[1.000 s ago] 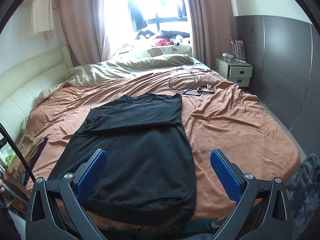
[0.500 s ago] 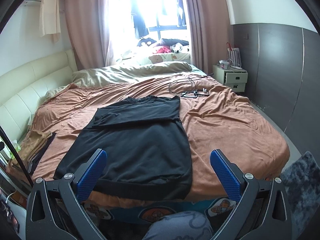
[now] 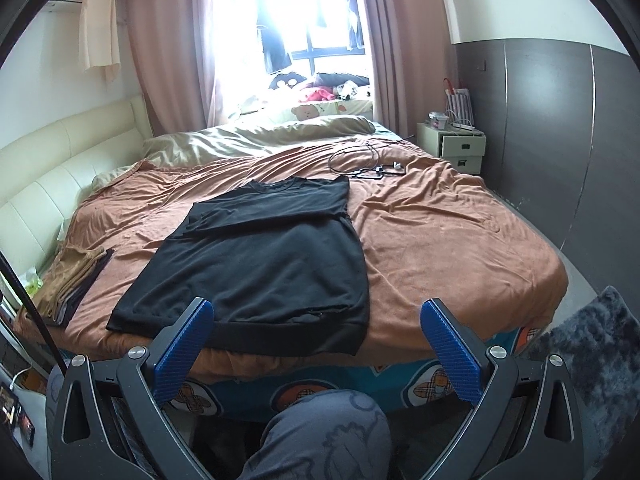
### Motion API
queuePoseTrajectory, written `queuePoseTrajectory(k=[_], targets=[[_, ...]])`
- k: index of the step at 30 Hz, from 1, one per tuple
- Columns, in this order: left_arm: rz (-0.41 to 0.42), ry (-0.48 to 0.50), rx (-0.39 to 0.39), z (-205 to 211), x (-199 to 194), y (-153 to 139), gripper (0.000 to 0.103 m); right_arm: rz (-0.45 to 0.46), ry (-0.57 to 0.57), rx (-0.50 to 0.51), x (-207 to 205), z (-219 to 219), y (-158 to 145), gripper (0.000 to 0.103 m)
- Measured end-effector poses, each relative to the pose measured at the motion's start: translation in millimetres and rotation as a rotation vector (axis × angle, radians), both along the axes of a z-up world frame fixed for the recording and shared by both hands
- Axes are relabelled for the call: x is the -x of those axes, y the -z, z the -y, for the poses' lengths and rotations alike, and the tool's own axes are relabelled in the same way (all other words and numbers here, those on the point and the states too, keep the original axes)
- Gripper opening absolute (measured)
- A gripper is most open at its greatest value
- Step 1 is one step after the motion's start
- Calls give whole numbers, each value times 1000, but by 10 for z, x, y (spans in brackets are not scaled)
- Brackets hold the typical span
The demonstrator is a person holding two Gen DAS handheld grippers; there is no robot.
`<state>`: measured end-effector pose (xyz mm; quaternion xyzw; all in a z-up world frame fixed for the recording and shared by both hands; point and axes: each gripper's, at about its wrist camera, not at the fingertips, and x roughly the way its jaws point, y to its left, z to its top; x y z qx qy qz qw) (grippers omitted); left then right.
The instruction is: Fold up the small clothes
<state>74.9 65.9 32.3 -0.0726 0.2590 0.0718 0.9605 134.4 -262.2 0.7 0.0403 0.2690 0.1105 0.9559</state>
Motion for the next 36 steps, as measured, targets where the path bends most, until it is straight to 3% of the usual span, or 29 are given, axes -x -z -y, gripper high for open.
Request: queuePoseTrajectory(k=[11,20,24,26,33,36], targets=[[-15,6,0,-96,58,253,103,-26,-37,-52,-30,122,318,103],[-42,-16,49,-416,-171,600,103,-60,-15,-79,-242,161,581,103],[-52,-27,120,-663,-384,798,102,-92,2,-101,-446,158,701,103],[-67,-41,146,-794,-533,920,100,-112,5,-124,-539,154,758,101],[-142,-84,268,-1177,-994,1302,73,-183,45,-196,-939,197,982,77],[-169,-77,294,-1230,-1143,1429,68,-216,45,-227,-1090,218,1090,72]])
